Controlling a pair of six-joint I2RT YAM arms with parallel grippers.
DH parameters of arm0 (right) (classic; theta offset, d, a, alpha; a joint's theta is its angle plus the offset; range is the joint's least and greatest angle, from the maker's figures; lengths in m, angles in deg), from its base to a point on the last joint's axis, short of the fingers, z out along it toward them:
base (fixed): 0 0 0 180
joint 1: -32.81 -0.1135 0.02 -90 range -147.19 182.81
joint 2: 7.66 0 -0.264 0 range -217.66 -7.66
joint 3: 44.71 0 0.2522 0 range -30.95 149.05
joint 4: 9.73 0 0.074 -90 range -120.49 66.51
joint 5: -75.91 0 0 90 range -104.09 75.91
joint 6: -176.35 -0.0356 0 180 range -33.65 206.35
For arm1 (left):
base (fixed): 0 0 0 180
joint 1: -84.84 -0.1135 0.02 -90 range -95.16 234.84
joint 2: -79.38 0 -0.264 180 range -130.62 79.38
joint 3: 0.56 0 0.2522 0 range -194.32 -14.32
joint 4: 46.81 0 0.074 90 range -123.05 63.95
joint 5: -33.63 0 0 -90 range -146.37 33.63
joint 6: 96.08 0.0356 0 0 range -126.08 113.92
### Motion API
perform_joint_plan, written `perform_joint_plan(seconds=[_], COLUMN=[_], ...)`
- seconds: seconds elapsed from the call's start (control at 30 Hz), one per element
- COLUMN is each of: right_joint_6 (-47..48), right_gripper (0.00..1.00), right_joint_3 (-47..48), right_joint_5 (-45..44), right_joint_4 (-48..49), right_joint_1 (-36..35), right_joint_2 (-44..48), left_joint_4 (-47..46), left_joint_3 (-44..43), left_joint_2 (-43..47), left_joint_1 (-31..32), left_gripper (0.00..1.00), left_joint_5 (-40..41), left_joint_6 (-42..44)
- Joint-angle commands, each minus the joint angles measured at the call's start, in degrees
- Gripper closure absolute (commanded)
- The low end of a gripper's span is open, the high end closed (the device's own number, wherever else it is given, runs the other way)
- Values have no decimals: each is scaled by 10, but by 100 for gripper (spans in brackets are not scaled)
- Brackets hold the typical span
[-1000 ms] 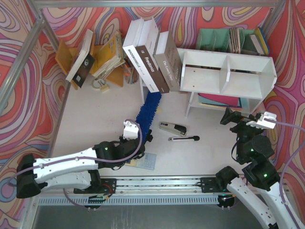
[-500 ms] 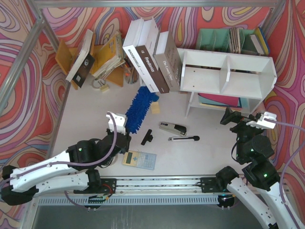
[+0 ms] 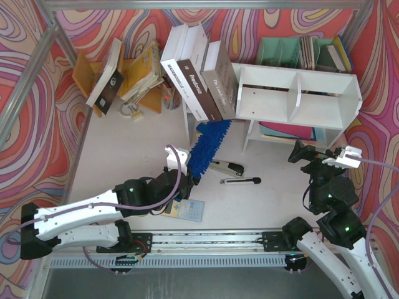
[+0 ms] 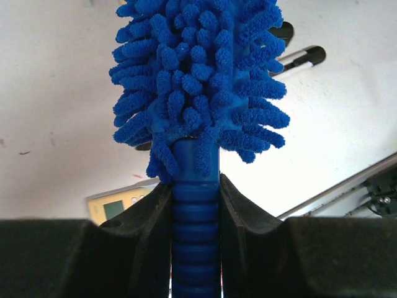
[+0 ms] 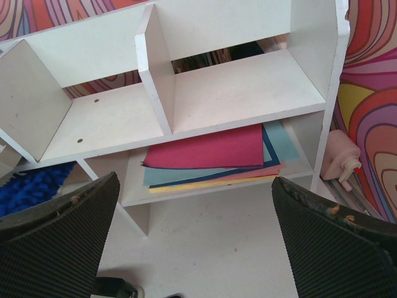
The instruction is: Dust the bookshelf with a duster
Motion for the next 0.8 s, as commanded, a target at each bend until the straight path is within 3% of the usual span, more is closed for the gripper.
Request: perform_joint_plan(seconds=[0.0, 0.47, 0.77], right_joint_6=[2, 1, -1], right_gripper=[1, 1, 1], right_joint_3=[-2, -2, -2], right_joint_5=[-4, -3, -2], right_joint_4=[0, -1, -2], right_joint_1=[-2, -1, -2], right_joint_2=[5, 3, 4], left_joint_4=[-74, -73, -9], left_joint_3=[1, 64, 65], left_joint_2=[-17, -105, -31], left_joint_1=[16, 28, 27], left_gripper=[100, 100, 100], left_joint_5=[-28, -61, 36], left_joint_6=[12, -1, 2])
